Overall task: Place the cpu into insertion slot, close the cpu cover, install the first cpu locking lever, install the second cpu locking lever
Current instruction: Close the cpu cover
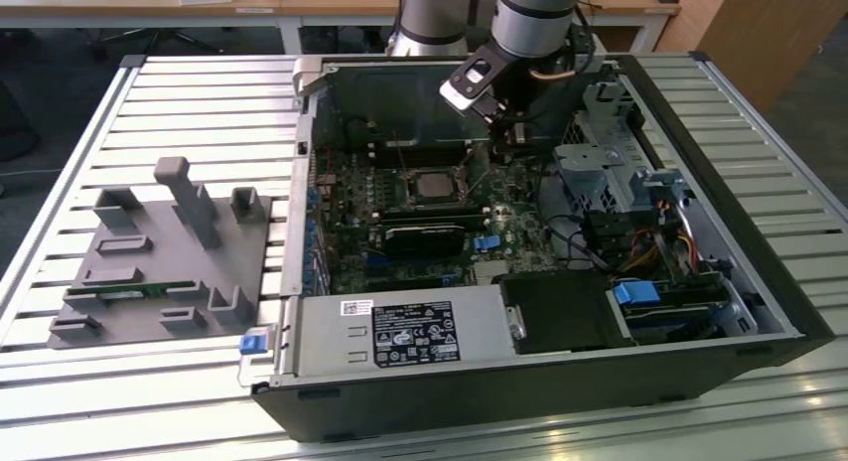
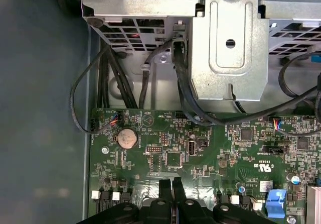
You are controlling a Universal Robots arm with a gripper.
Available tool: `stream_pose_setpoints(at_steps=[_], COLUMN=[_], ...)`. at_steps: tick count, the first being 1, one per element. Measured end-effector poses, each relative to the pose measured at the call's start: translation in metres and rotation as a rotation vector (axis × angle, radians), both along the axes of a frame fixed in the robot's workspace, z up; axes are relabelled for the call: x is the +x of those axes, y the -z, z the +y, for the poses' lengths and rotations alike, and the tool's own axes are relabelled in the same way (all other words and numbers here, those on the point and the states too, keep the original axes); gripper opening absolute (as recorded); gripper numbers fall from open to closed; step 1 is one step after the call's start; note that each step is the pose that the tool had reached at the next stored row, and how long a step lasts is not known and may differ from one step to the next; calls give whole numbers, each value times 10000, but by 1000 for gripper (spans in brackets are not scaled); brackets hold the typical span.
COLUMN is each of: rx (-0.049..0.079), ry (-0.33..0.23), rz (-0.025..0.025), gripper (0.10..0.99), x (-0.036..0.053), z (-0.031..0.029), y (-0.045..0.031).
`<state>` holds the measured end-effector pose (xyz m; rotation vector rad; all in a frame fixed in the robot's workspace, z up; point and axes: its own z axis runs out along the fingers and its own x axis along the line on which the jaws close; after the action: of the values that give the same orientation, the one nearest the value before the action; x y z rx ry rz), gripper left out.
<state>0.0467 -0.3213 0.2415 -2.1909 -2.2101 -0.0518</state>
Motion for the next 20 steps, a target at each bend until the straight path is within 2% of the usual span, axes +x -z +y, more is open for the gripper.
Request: stream_pose_setpoints(at_steps=[4,6,20], rx=[0,-1,0], ry=[0,0,0], rz=[0,0,0], gripper=[153,153,153], x=[-18,-63,-221], z=[0,0,0], y=[0,0,2])
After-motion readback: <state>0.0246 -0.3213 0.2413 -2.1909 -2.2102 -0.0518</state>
